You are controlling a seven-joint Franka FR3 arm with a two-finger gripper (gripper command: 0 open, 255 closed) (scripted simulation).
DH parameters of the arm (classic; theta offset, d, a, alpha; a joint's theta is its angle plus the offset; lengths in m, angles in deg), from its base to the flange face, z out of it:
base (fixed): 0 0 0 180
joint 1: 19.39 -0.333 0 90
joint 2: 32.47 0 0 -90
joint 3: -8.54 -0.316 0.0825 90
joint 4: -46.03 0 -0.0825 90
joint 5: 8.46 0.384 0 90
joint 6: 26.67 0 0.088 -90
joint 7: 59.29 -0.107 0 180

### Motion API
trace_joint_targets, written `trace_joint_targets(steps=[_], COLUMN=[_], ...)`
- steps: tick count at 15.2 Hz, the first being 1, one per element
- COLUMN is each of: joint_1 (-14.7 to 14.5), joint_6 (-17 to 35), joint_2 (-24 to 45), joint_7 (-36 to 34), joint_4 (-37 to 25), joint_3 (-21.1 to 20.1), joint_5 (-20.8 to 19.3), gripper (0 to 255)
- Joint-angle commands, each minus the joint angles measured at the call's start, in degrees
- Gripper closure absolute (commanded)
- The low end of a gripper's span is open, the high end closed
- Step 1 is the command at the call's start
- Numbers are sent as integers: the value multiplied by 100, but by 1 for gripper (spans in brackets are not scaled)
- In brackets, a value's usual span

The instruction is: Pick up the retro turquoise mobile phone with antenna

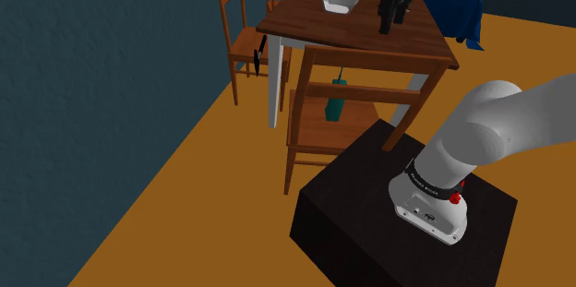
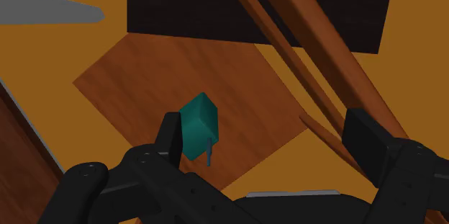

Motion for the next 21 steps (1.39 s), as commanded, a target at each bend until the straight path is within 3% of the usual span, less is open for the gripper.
trace_joint_targets(steps=[1, 11, 21], joint_1=[0, 310, 575], joint_6=[0, 2366, 4738], joint_2=[0, 939, 2746], joint_7=[0, -785, -1461], joint_4=[0, 1066, 1264], joint_3=[0, 126, 319], joint_5=[0, -12, 14], gripper=[0, 0, 0])
